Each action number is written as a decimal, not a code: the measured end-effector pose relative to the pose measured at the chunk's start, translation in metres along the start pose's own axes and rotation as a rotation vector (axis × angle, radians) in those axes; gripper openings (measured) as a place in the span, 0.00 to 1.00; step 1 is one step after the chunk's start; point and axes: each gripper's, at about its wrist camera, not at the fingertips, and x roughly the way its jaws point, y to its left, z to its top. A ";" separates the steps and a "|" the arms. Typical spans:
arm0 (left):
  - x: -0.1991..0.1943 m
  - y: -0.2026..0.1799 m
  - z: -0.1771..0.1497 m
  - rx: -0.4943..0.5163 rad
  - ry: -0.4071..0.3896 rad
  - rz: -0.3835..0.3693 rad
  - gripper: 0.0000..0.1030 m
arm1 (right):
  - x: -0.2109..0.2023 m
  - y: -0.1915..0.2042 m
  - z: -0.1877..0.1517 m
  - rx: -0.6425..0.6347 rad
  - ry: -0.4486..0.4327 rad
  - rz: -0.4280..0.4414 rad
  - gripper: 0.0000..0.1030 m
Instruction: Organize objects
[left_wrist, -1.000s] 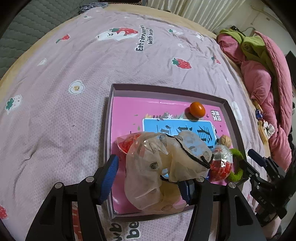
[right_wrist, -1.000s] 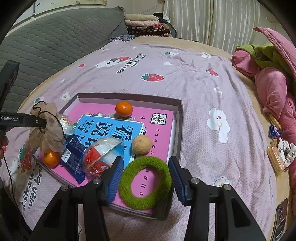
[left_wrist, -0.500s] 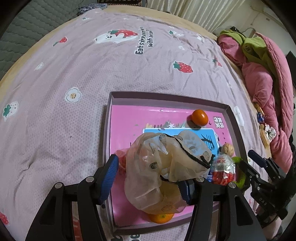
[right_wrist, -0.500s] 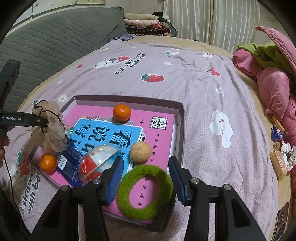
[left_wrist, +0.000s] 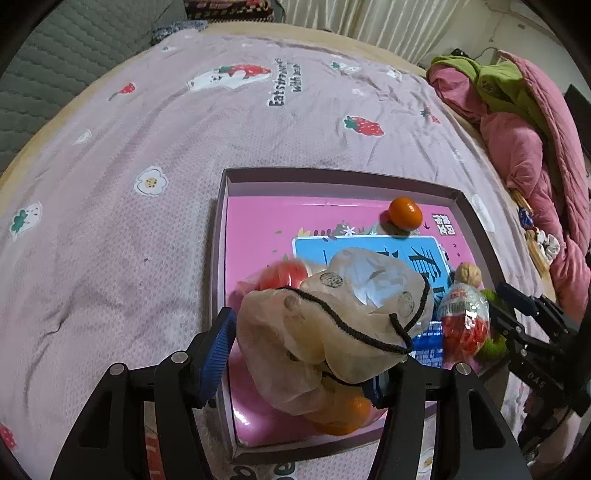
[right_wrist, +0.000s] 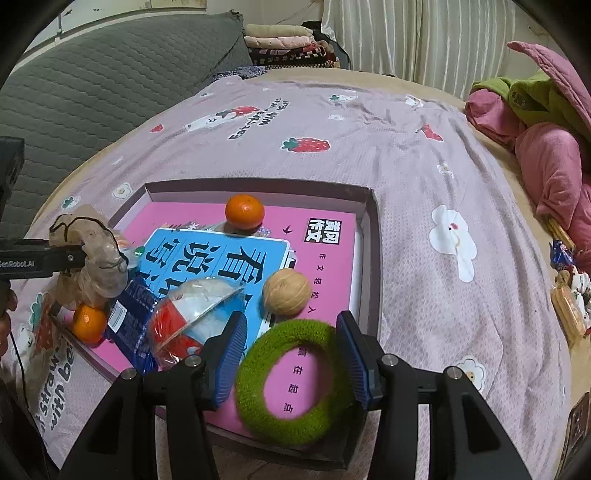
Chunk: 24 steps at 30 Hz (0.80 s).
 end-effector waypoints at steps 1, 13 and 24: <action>-0.001 -0.001 -0.003 0.007 -0.008 0.005 0.60 | -0.001 0.000 -0.001 0.001 -0.001 0.001 0.49; -0.014 -0.003 -0.029 0.049 -0.121 0.040 0.60 | -0.008 0.003 -0.007 0.009 -0.010 0.003 0.49; -0.021 -0.006 -0.058 0.079 -0.296 0.097 0.60 | -0.019 0.010 -0.022 0.007 -0.071 -0.001 0.49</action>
